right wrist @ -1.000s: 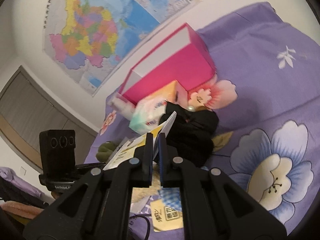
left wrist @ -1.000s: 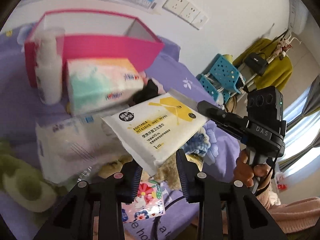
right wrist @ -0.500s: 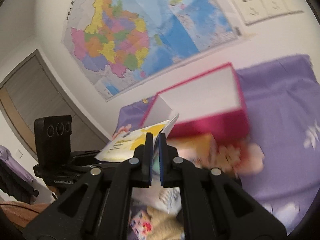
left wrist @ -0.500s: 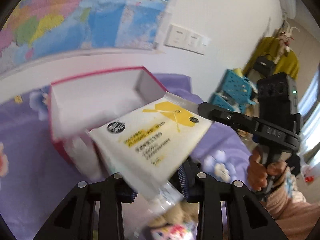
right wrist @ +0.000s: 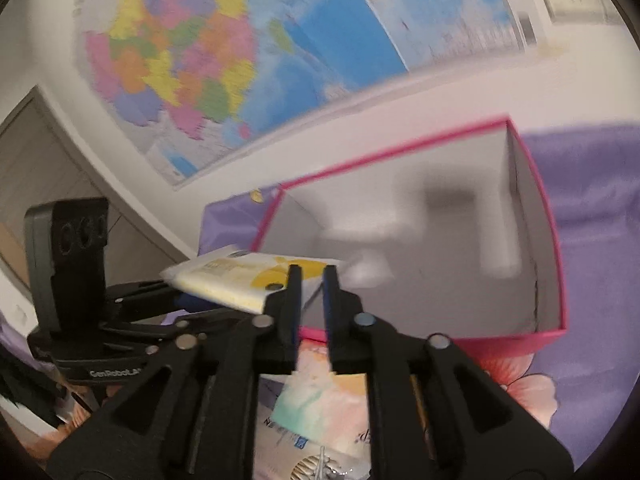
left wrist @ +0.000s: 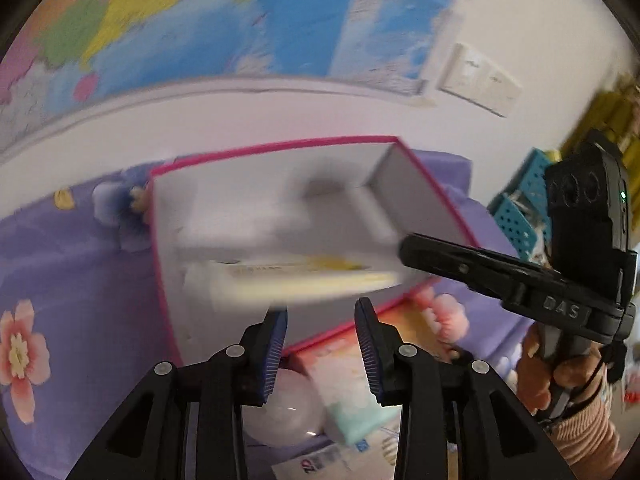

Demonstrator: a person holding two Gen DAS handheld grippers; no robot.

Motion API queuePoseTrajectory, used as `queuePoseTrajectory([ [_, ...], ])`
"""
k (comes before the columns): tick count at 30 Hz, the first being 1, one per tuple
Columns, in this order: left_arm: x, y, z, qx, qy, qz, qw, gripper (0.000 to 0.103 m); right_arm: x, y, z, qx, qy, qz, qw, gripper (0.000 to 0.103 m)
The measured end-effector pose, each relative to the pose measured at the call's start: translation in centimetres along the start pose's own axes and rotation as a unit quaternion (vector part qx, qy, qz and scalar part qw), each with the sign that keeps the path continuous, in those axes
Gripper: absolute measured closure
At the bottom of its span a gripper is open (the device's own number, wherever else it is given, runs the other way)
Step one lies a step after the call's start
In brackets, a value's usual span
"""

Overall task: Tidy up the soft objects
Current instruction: 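Carry the wet-wipes pack into the pink box and open the left gripper, then grasp the black scrunchie with the right gripper and lift it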

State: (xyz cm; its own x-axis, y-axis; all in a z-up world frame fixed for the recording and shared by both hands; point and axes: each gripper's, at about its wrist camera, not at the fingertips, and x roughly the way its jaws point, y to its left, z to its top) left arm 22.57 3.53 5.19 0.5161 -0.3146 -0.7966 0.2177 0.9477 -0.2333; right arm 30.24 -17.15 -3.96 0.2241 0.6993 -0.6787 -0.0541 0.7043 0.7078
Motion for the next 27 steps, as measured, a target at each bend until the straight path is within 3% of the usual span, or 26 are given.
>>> queuePoseTrajectory([
  [2, 0.1, 0.9, -0.4, -0.016, -0.002, 0.005, 0.9999, 0.068, -0.2, -0.4, -0.2, 0.003, 0.0, -0.015, 1.0, 0.076],
  [7, -1.2, 1.0, -1.3, -0.019, -0.024, 0.026, 0.9992, 0.067, -2.9, 0.2, -1.0, -0.012, -0.007, -0.017, 1.0, 0.075],
  [9, -2.5, 0.3, -2.0, -0.006, -0.049, 0.033, 0.9982, 0.066, -4.7, 0.9, -1.7, -0.027, -0.01, -0.006, 1.0, 0.07],
  [10, -3.5, -0.3, -2.6, 0.003, -0.065, 0.033, 0.9973, 0.063, -5.5, 1.3, -2.1, -0.032, -0.011, -0.005, 0.999, 0.063],
  [13, -6.0, -2.3, -4.3, 0.035, -0.102, 0.011, 0.9941, 0.054, -8.5, 2.5, -3.4, -0.058, -0.026, -0.002, 0.998, 0.054],
  [16, -7.5, -4.2, -6.1, 0.064, -0.119, -0.011, 0.9908, 0.052, -10.5, 3.3, -5.0, -0.079, -0.028, -0.01, 0.996, 0.047],
  [20, -7.5, -6.0, -8.0, 0.084, -0.108, -0.043, 0.9897, 0.051, -11.1, 2.8, -7.3, -0.094, 0.002, -0.055, 0.994, 0.045],
  [27, -4.7, -8.7, -11.0, 0.111, -0.062, -0.074, 0.9892, 0.051, -7.9, -0.3, -11.9, -0.075, 0.091, -0.102, 0.988, 0.045],
])
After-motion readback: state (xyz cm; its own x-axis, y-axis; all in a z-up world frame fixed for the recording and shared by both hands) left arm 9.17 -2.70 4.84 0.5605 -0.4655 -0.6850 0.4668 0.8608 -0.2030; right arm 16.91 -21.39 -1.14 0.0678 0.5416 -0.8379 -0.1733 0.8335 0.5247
